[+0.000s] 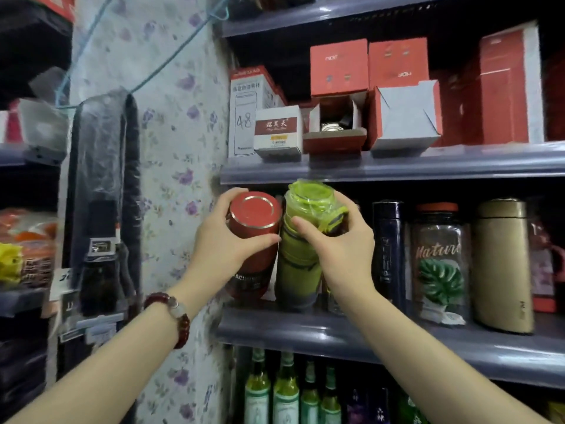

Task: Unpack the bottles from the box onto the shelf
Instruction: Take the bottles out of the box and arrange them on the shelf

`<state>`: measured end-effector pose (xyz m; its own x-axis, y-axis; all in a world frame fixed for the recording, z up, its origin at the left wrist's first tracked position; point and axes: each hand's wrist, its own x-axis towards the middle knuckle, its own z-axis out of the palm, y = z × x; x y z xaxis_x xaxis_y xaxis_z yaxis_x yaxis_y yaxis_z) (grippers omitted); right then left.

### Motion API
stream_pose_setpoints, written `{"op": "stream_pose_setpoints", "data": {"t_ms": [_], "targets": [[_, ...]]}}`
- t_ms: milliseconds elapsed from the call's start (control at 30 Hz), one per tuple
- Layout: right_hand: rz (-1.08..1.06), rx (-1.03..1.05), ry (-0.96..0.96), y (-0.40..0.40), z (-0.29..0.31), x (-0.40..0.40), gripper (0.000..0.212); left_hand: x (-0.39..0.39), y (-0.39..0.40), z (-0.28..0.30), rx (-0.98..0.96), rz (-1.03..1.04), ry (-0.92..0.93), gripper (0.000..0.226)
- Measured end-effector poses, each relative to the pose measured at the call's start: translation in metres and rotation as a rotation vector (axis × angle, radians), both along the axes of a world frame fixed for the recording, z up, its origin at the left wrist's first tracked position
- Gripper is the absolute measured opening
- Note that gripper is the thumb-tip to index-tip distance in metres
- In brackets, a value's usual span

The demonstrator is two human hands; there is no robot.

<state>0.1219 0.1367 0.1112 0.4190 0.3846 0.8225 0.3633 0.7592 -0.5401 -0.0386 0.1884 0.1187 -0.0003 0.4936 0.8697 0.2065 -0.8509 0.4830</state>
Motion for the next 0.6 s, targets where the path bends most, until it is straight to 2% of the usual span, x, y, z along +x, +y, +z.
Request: {"op": "stream_pose_setpoints", "data": {"t_ms": [233,367,433,533,600], "targets": [[-0.094,-0.077,0.108,0.029,0.001,0.001,0.064,0.006,0.05,-0.003,-0.121,-0.027,-0.102,0.085],[-0.096,-0.157,0.11,0.038,0.013,0.006,0.046,0.005,0.071,0.007,-0.208,-0.06,-0.163,0.081],[-0.095,-0.209,0.092,0.044,0.021,0.008,0.042,0.003,0.078,0.013,-0.248,-0.079,-0.167,0.069],[-0.128,-0.269,0.048,0.059,0.032,0.003,0.055,0.004,0.087,0.017,-0.281,-0.098,-0.141,0.052],[-0.16,-0.297,0.008,0.067,0.036,-0.001,0.063,0.006,0.093,0.02,-0.286,-0.09,-0.101,0.057]]}}
